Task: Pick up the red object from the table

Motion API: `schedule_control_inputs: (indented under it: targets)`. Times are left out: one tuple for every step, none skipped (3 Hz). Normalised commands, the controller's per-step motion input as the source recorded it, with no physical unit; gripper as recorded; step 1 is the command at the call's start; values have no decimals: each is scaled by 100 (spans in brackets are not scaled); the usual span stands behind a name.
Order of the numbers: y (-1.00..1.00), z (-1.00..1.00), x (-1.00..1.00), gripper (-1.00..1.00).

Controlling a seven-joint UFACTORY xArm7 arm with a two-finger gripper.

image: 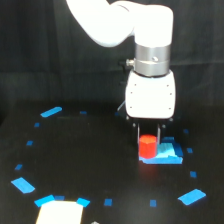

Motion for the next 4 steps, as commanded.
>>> schedule_control_inputs:
  targets:
    - [100, 100, -43, -100]
    - [100, 100, -35, -100]
    - [100, 100, 6, -96]
    - [-100, 100, -79, -64]
